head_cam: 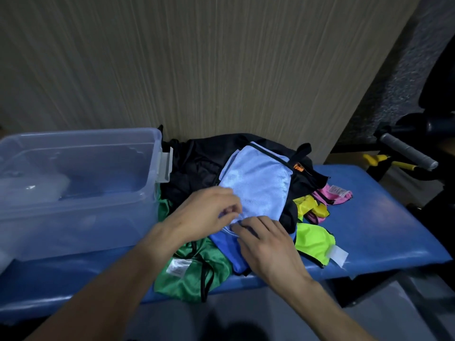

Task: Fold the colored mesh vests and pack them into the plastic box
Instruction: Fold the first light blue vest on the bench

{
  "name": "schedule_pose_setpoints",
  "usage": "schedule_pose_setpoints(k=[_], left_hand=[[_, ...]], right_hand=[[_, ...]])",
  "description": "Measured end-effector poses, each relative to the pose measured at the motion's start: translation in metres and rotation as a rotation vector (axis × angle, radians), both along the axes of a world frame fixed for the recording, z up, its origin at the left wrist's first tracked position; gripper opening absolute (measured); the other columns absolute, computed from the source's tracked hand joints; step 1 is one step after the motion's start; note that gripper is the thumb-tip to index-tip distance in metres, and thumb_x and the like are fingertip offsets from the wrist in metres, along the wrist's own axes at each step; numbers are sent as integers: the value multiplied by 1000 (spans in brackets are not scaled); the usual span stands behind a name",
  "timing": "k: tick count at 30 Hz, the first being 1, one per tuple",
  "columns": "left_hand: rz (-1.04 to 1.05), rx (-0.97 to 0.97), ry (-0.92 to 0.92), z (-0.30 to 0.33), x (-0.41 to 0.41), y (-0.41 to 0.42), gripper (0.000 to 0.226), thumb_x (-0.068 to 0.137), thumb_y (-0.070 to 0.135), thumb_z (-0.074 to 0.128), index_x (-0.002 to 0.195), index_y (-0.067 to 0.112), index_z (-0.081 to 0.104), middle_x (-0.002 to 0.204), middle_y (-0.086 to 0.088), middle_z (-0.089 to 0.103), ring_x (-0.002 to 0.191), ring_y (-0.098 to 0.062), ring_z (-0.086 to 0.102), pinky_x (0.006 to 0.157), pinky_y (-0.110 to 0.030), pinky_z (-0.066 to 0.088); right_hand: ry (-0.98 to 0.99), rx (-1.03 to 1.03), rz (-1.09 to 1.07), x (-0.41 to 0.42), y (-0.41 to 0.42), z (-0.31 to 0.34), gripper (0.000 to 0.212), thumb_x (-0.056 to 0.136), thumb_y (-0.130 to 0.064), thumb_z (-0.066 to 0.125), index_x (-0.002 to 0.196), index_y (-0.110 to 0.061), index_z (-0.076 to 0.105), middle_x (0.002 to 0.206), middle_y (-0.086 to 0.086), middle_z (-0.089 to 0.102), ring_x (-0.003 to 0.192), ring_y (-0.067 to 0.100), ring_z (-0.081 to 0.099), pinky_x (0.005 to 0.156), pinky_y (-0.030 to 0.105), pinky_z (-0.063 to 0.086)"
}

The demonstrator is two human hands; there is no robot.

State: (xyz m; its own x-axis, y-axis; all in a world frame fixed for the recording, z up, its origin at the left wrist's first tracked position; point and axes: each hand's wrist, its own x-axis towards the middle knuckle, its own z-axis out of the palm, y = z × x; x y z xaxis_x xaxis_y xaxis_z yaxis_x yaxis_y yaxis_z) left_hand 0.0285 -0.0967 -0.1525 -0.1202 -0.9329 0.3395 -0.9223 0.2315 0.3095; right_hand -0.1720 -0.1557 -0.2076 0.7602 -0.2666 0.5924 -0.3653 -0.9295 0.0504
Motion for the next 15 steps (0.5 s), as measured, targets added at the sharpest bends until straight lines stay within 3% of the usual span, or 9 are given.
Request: schedule_pose_setpoints(k=[5, 10, 15], left_hand=[[0, 38, -34, -14, 8, 16, 19, 104, 30, 54, 111, 24, 70, 104, 13, 58, 102, -6, 54, 89, -33, 49], [-23, 95, -53, -16, 11, 27, 40, 100, 46, 56, 136, 28, 62, 122, 18, 52, 117, 0, 47, 100, -22, 43], [-15, 67, -88, -18, 10, 26, 41, 98, 43, 63, 136, 27, 63, 123, 16, 52, 119, -3, 48, 102, -26, 44]], right_hand=[[-28, -15, -12, -27, -2, -4, 24, 87, -23, 69, 110, -20, 72, 108, -1, 65, 101, 26, 63, 88, 39, 51], [-69, 78, -93, -45, -8, -8, 27, 90, -38, 65, 111, -22, 72, 113, -5, 65, 105, 26, 62, 84, 41, 51], [-96, 259, -112, -44, -3, -6, 38, 89, -54, 68, 112, -24, 69, 112, -8, 60, 89, 19, 61, 70, 35, 52]])
